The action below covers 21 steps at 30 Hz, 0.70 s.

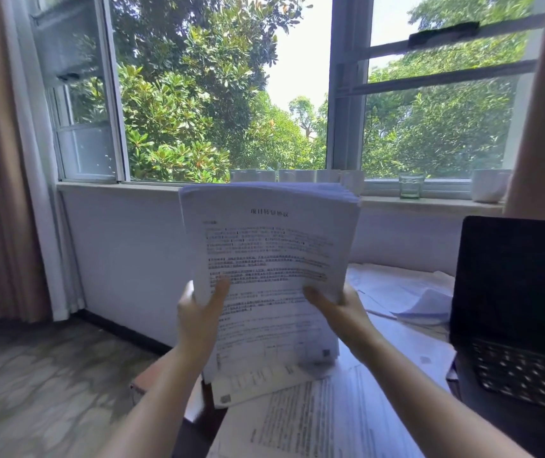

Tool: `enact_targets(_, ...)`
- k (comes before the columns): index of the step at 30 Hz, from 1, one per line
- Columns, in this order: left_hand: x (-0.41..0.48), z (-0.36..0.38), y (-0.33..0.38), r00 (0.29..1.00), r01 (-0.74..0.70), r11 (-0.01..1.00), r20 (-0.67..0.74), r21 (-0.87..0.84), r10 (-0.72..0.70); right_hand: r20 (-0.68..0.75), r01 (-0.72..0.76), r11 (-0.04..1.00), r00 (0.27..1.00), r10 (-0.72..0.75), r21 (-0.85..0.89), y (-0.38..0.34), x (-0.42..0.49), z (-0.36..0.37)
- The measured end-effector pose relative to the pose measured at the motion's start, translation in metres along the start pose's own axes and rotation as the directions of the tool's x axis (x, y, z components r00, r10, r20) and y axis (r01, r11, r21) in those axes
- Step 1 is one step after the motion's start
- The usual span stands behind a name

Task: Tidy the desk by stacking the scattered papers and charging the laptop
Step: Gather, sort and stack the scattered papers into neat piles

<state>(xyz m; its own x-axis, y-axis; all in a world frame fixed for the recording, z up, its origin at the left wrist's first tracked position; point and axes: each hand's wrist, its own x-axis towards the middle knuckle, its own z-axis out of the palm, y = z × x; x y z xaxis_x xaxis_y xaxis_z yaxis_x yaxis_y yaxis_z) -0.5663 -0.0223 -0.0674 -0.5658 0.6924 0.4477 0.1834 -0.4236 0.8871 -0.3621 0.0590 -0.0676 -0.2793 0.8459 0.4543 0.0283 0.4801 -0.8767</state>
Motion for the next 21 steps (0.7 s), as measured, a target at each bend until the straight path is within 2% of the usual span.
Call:
enact_targets(3, 0.001, -0.001, -0.002, 0.998, -0.062, 0.994, 0.028, 0.095, 0.06, -0.027, -0.042, 0.985, 0.999, 0.038, -0.166, -0.001, 0.009, 0.003)
enact_targets(6, 0.008, 0.002, 0.009, 0.986, -0.159, 0.962, 0.08, 0.224, 0.145, -0.037, -0.067, 0.99, 0.997, 0.063, -0.127, -0.015, 0.017, 0.013)
enact_targets(7, 0.01, 0.001, 0.012, 0.989, -0.138, 0.975, 0.075, 0.175, 0.127, -0.045, -0.08, 0.995, 0.996, 0.077, -0.055, -0.019, 0.018, 0.016)
enact_targets(10, 0.012, -0.012, 0.013, 0.987, 0.073, 0.994, 0.147, -0.084, -0.06, -0.007, -0.183, 0.954, 0.982, 0.19, 0.238, -0.019, 0.016, 0.022)
enact_targets(11, 0.012, -0.016, 0.012, 0.978, 0.135, 0.987, 0.172, -0.091, -0.118, 0.021, -0.232, 0.929, 0.971, 0.236, 0.288, -0.015, 0.016, 0.025)
enact_targets(13, 0.012, -0.023, 0.009, 0.969, 0.189, 0.982, 0.166, -0.027, -0.182, 0.07, -0.293, 0.905, 0.956, 0.285, 0.309, -0.009, 0.016, 0.03)
enact_targets(17, 0.018, -0.038, 0.006, 0.95, 0.265, 0.962, 0.152, 0.065, -0.272, 0.206, -0.336, 0.897, 0.936, 0.284, 0.287, -0.007, 0.02, 0.034)
enact_targets(21, 0.018, -0.064, -0.007, 0.918, 0.354, 0.927, 0.143, 0.123, -0.369, 0.289, -0.466, 0.875, 0.863, 0.415, 0.134, 0.006, 0.016, 0.047)
